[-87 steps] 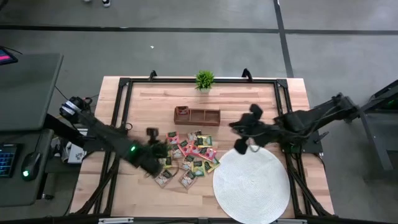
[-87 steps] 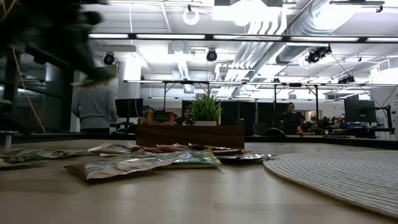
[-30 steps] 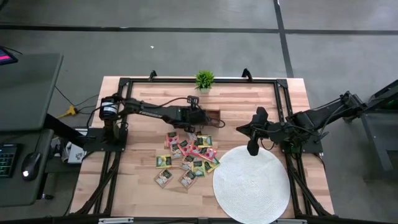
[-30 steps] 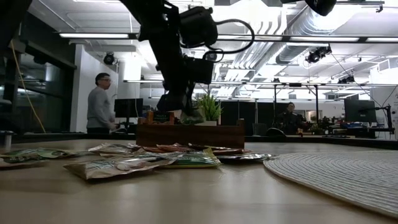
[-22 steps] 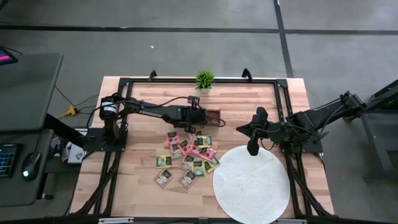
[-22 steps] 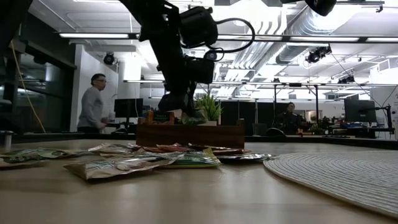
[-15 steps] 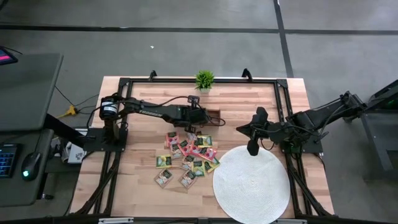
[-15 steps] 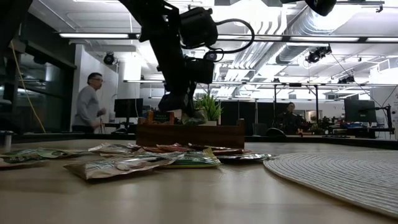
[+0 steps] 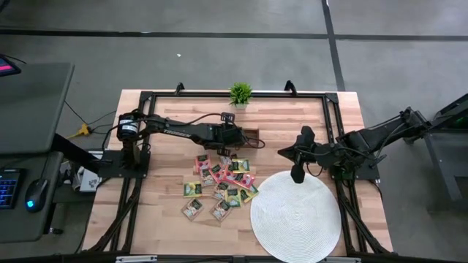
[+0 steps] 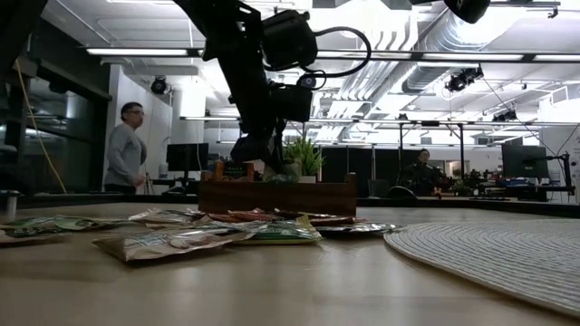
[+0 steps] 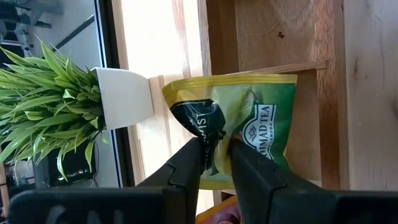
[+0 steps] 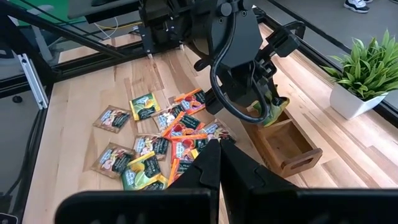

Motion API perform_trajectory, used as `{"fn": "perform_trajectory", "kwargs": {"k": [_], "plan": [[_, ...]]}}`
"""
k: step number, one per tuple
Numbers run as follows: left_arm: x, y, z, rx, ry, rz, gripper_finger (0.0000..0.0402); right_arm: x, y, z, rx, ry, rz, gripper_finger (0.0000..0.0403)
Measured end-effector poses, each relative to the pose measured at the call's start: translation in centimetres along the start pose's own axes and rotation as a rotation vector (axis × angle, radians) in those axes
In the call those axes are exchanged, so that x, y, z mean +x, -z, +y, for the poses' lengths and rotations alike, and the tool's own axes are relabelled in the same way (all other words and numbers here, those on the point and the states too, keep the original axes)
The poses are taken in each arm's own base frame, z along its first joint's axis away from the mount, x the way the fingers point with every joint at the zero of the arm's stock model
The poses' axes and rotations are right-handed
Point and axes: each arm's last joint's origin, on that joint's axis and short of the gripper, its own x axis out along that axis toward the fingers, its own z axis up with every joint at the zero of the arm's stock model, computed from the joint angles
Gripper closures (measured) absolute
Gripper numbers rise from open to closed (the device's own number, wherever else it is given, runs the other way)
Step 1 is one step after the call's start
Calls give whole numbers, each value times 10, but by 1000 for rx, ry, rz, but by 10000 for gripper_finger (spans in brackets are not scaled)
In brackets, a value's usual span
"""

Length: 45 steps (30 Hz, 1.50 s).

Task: Pick & Place Tea
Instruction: Put the yellow tea bag into the middle section of the wooden organizer

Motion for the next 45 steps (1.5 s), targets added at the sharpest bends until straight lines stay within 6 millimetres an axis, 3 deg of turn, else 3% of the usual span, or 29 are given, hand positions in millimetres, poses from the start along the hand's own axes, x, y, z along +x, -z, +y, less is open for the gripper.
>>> {"fn": "perform_trajectory", "kwargs": {"k": [37, 45], "plan": [[0, -3, 1, -17, 21, -39, 313, 0, 0, 0, -3, -7, 4, 403], [0, -2, 2, -18, -10, -22, 250, 0, 0, 1, -3, -27, 15, 403]]}}
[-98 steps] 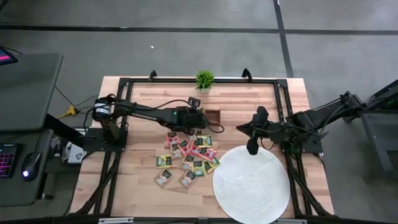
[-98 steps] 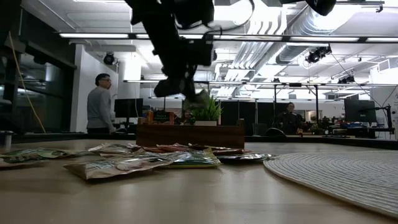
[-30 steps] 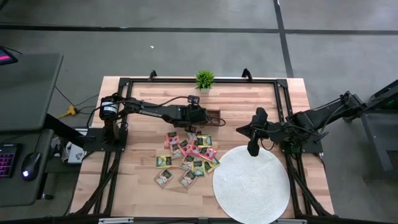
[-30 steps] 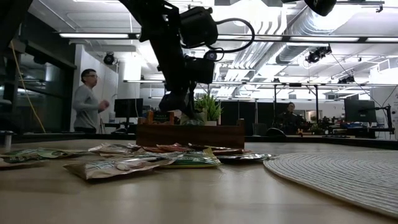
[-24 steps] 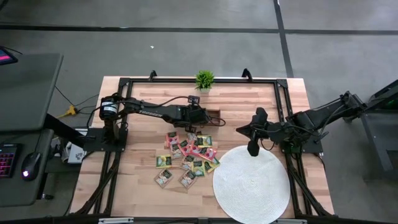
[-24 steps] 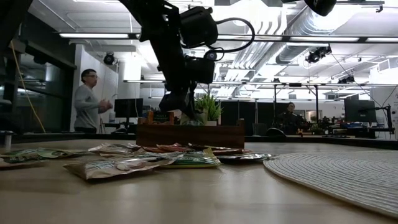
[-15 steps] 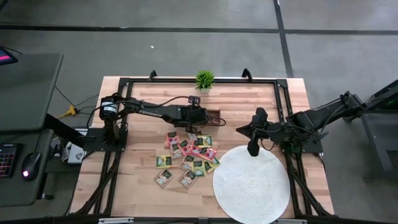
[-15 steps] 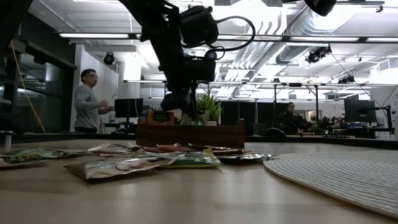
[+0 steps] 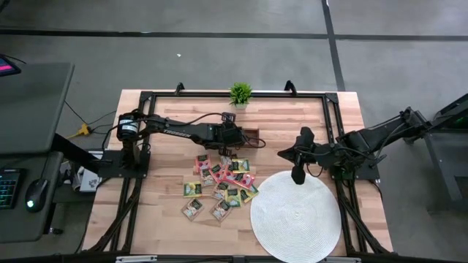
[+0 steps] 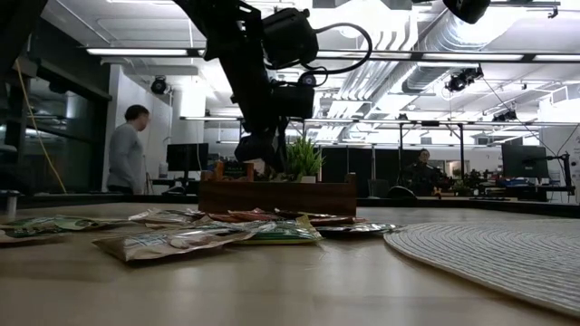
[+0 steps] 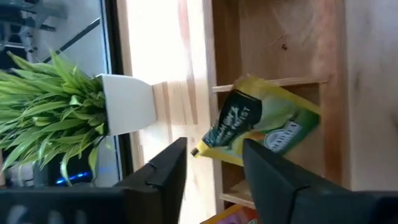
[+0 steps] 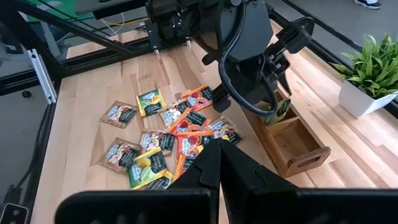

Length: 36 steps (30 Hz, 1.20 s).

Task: Pick & Place Tea
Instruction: Put the yellow tea bag into the middle section of the wooden organizer

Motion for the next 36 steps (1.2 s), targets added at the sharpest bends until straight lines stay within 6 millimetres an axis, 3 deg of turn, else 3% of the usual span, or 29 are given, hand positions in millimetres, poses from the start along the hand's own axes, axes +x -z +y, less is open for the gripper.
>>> {"fn": "perform_trajectory", "kwargs": {"k": [9, 15, 18, 23, 29, 36], "plan": [[0, 1, 2, -9, -85, 44, 185, 0, 0, 0, -8, -9, 5, 403], [-21, -7, 21, -77, 0, 31, 190, 0, 1, 1, -10, -44, 29, 403], [-26, -8, 20, -70, 70, 38, 199, 2, 3, 2, -12, -51, 40, 403], [-44, -5, 22, -127, 124, 8, 221, 18, 20, 4, -8, -70, 78, 403], [-68, 9, -1, -238, 223, 25, 242, 42, 49, 3, 92, -118, 13, 403], [-99, 9, -31, -549, 322, -73, 245, 65, 60, -2, 131, -125, -43, 403]]}}
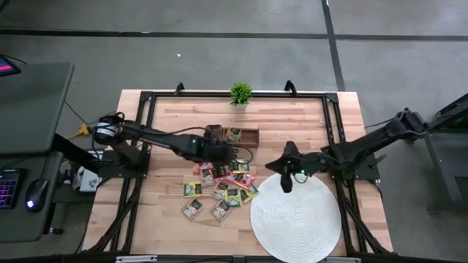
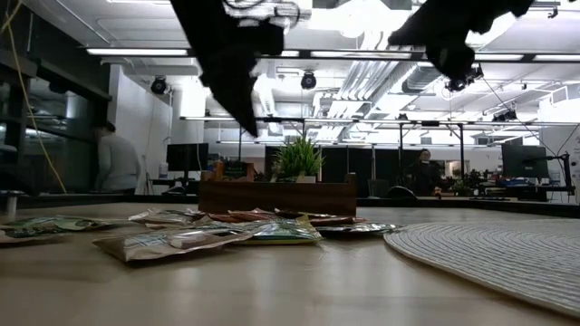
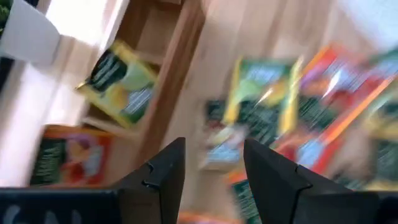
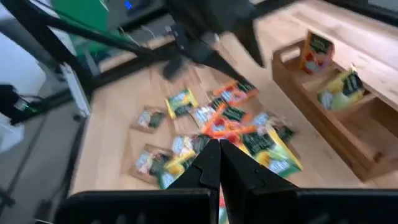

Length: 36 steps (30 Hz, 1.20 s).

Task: Pick & Place Tea
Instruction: Put the yellow tea bag into the middle section of the wooden organizer

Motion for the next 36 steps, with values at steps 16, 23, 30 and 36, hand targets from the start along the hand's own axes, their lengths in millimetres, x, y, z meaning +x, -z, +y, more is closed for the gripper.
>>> {"fn": "perform_trajectory", "kwargs": {"k": [16, 23, 30, 36], "plan": [[32, 28, -13, -588, 351, -105, 245, 77, 30, -34, -59, -10, 233, 403], [54, 77, -8, -971, 526, -295, 245, 80, 25, -45, -106, 2, 223, 403], [54, 83, -6, -1154, 590, -333, 245, 93, 23, -64, -127, 12, 240, 403], [51, 72, -6, -1180, 567, -341, 245, 108, 28, -78, -94, -26, 251, 403]]}}
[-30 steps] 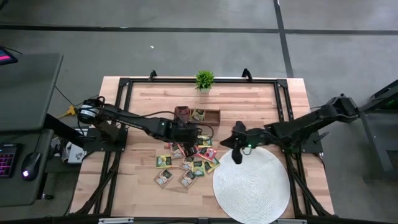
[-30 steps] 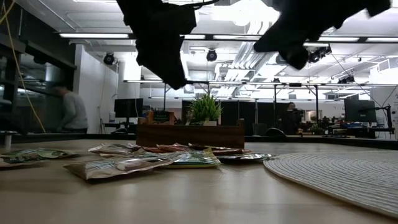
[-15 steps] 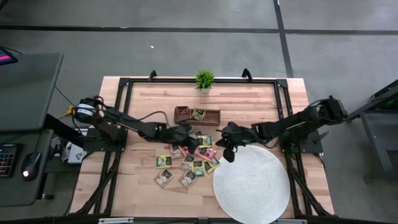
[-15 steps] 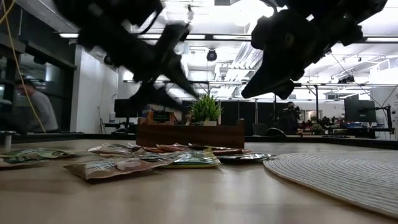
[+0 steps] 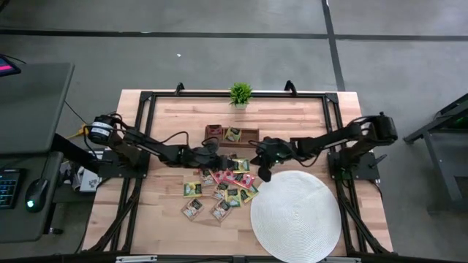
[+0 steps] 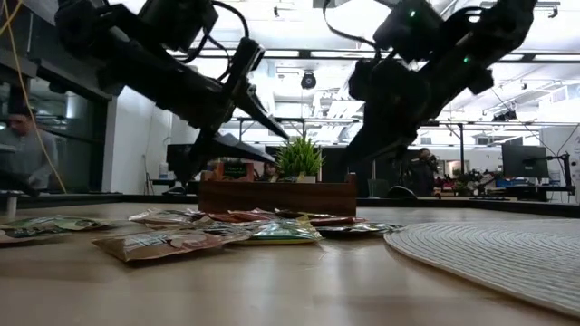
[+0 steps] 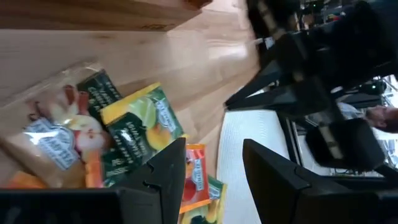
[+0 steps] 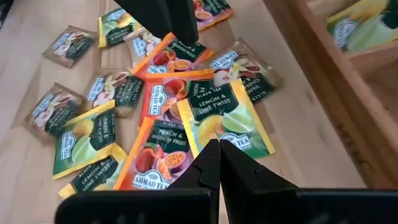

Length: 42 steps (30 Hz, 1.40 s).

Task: Pick & Place Tea
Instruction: Put the yellow tea bag into the middle section of the wooden organizer

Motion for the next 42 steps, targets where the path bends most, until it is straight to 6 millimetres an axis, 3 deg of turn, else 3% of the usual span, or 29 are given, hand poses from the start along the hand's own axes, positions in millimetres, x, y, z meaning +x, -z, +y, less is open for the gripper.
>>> {"fn": "perform_trajectory", "kwargs": {"k": [13, 24, 36, 42], "plan": [[2, 0, -1, -2, -97, 24, 245, 28, 18, -9, 17, -51, 52, 403], [2, 1, -1, -1, -98, 36, 245, 32, 19, -10, 10, -49, 42, 403], [2, 1, 0, 3, -99, 48, 245, 56, 16, -10, 25, -29, 93, 403], [2, 2, 1, 6, -114, 53, 245, 57, 19, -11, 58, -2, 128, 403]]}}
